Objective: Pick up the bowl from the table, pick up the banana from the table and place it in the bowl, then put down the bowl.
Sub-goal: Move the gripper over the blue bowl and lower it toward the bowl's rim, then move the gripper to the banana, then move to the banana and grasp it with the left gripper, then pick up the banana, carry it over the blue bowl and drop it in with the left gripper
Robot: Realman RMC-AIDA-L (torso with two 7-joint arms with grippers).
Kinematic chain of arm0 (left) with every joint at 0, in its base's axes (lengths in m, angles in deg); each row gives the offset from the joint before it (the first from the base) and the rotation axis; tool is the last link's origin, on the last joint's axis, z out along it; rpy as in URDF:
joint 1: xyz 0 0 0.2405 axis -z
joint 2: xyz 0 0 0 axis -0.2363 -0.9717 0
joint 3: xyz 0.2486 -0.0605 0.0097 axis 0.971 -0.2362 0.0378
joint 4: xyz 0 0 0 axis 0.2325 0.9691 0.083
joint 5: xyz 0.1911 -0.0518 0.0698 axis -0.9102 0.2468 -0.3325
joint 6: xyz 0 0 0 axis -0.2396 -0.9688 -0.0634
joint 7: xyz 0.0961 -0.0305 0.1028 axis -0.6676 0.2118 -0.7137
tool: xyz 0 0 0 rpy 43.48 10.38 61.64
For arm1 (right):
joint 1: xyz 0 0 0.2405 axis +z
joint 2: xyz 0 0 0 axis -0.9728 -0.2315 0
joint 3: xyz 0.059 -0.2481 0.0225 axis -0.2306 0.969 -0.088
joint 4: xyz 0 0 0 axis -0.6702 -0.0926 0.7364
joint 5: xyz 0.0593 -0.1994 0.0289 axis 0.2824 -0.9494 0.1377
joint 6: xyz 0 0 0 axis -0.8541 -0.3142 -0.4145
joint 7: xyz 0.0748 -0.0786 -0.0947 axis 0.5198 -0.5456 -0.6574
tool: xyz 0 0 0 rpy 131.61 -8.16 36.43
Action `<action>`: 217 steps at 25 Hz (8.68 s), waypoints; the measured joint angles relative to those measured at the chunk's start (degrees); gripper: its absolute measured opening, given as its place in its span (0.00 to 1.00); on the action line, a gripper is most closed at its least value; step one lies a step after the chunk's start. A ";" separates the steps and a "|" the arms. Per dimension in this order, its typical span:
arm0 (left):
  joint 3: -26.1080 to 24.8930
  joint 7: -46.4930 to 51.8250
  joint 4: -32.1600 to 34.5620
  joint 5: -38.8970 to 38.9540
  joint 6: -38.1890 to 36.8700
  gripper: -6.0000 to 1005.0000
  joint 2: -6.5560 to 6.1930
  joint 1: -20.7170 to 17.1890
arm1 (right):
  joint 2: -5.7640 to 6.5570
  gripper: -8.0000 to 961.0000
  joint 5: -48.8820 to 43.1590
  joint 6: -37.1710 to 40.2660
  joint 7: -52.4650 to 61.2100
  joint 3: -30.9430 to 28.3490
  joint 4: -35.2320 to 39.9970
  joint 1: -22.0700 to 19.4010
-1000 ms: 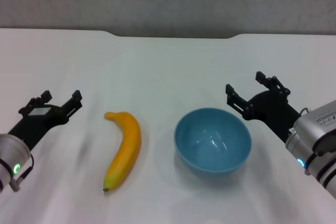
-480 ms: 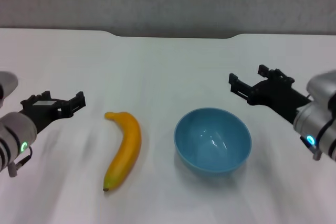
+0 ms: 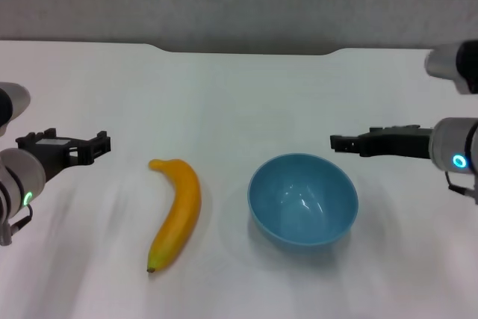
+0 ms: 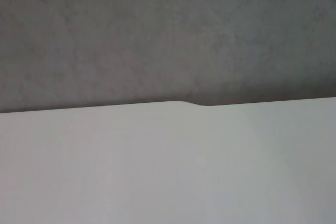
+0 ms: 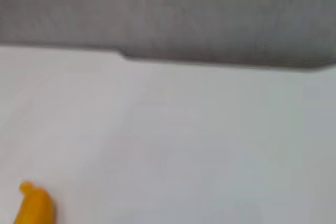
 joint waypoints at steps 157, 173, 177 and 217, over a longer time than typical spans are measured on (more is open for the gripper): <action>11.79 -4.30 15.11 20.22 -8.79 0.81 0.73 15.09 | -0.02 0.06 -7.39 -9.76 0.70 -6.23 17.62 16.86; 11.62 -4.30 18.49 21.34 -7.96 0.74 0.73 16.56 | -0.18 0.07 -7.08 -9.37 0.70 -6.57 17.30 16.58; 11.60 -4.28 18.76 21.03 -7.89 0.61 0.74 16.57 | -0.18 0.07 -7.07 -9.37 0.70 -6.57 17.29 16.50; 9.79 -4.32 -14.29 11.82 -14.82 0.50 0.64 9.20 | -0.52 0.08 12.21 -1.24 -4.60 5.88 23.14 19.06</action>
